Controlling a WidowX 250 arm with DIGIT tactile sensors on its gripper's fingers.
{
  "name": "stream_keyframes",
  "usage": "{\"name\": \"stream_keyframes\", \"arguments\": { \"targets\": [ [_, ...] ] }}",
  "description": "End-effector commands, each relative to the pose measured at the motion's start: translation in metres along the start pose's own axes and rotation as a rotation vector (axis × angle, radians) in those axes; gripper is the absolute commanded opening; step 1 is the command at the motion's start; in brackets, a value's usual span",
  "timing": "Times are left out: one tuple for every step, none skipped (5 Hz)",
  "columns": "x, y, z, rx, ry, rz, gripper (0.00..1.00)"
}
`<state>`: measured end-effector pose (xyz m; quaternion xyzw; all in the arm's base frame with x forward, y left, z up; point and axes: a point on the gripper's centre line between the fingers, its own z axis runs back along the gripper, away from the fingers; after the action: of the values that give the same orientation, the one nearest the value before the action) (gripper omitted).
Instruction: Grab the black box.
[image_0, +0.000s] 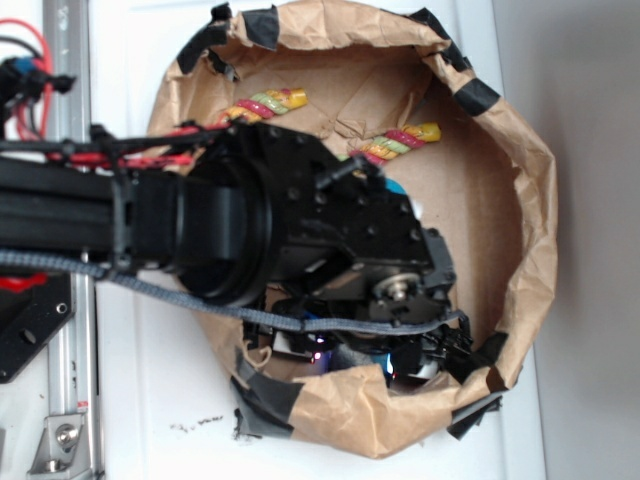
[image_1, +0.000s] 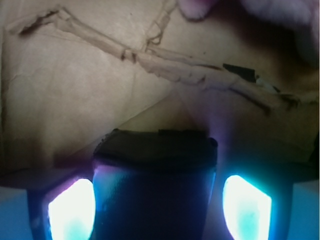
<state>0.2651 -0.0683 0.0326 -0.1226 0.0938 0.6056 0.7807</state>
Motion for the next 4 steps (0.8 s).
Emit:
{"name": "stream_keyframes", "arguments": {
  "targets": [
    [0.005, 0.008, 0.014, 0.034, -0.158, -0.147, 0.00],
    [0.018, 0.004, 0.044, 0.037, -0.265, -0.253, 0.00],
    [0.047, -0.003, 0.107, -0.071, -0.321, -0.459, 0.00],
    [0.054, -0.012, 0.159, -0.154, -0.243, -0.716, 0.00]
  ]
}}
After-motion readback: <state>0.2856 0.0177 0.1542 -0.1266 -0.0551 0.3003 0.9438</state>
